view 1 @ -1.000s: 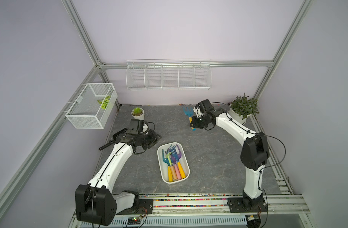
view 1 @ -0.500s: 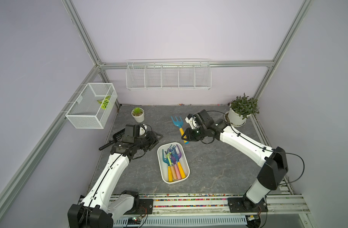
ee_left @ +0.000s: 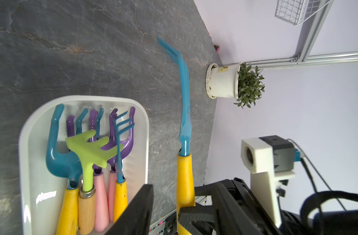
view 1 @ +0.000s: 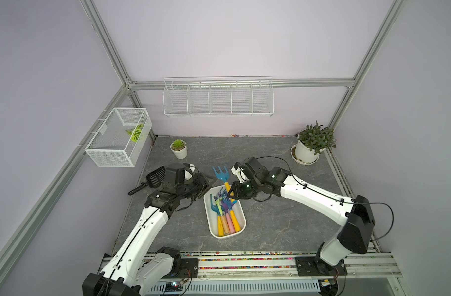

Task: Put the rake into the storage box
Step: Place the rake in the storage box.

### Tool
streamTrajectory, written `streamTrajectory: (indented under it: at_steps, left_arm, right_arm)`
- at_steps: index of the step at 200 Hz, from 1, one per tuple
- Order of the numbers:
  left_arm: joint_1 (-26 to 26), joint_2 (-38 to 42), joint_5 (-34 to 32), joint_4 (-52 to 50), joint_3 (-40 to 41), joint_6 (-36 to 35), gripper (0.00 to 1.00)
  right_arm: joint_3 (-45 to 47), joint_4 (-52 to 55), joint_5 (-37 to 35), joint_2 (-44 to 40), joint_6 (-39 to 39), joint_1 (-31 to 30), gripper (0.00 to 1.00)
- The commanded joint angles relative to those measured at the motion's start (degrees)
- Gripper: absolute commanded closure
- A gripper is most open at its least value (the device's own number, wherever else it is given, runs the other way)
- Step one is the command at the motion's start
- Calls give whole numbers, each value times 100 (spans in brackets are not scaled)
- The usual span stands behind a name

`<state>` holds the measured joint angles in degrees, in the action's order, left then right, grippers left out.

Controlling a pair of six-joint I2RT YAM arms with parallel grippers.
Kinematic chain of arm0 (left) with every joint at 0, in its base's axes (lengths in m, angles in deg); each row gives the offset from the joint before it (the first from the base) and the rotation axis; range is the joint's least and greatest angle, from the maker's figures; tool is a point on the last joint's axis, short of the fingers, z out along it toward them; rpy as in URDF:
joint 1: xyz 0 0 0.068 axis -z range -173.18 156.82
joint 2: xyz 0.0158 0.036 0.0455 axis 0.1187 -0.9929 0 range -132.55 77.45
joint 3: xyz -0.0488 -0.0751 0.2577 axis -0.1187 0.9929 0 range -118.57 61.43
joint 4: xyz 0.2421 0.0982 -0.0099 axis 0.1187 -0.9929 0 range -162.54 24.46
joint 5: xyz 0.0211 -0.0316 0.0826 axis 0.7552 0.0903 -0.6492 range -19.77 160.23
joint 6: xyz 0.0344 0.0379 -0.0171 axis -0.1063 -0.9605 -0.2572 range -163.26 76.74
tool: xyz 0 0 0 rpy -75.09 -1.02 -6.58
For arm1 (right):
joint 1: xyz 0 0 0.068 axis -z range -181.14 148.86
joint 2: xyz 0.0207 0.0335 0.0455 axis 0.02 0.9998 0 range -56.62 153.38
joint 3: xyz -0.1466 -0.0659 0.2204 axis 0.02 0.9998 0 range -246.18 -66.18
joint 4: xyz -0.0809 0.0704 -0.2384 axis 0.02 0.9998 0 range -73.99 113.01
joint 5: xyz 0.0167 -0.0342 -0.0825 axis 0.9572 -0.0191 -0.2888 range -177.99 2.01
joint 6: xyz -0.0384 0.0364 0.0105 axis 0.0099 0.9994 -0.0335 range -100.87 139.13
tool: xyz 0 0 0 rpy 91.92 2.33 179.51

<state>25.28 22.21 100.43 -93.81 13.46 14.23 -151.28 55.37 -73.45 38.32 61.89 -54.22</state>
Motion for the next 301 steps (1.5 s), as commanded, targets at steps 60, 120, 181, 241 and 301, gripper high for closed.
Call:
streamTrajectory:
  at_steps: [60,120,181,241,301]
  left_arm:
    - [22,1787,-1865,-1928,72,390,49]
    - [16,2106,-1809,-2279,342,457,51]
    - [18,2350,-1824,-2393,358,456,50]
    - [15,2748,-1833,-2685,479,458,50]
    - [18,3221,-1825,-2871,681,805,49]
  right_arm:
    - [-693,1748,-2281,297,-114,-1075,100]
    - [-1355,2734,-3356,1056,196,-1966,100]
    - [-1890,3239,-3434,1690,493,-2163,100]
    - [-2084,3175,-3224,2026,523,-2180,100]
    - [-2217,3022,-2970,2256,523,-2180,94]
